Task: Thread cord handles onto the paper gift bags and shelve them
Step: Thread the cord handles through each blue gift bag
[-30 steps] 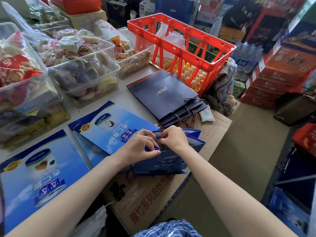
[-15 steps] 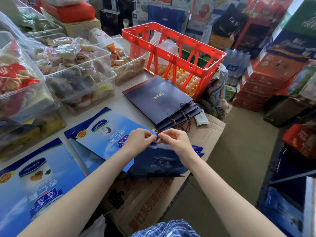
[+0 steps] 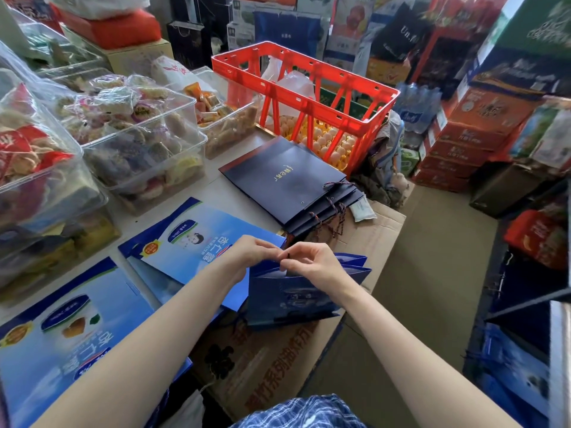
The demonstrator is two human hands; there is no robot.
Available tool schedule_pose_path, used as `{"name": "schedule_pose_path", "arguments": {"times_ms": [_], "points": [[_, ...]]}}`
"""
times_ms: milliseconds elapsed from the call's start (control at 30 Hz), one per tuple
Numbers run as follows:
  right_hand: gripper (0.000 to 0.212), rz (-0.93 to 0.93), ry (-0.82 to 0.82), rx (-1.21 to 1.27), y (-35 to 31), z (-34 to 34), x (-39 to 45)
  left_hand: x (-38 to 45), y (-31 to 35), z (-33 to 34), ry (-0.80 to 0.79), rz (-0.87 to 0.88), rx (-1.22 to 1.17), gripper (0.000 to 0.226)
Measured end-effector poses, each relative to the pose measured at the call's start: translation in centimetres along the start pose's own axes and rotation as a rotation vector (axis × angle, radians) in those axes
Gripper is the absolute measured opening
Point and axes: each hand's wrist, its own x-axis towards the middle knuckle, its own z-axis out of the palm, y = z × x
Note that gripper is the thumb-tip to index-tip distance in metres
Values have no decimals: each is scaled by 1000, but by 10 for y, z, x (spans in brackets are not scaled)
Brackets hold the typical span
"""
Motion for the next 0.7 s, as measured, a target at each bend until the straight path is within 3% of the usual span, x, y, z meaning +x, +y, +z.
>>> {"name": "schedule_pose_path", "arguments": {"times_ms": [233,367,567,700], "points": [[15,107,83,-260,8,-14,19,3,0,-5,-41,38,8,4],[5,134,55,-144,5,-23,33,0,-3,-5,-119,137,-110,8],[7,102,27,5,4,-25,44,8,-3,9,133,370,204,6],[11,84,23,22,5,-25,51,10,-5,11,203,374,102,12]]}}
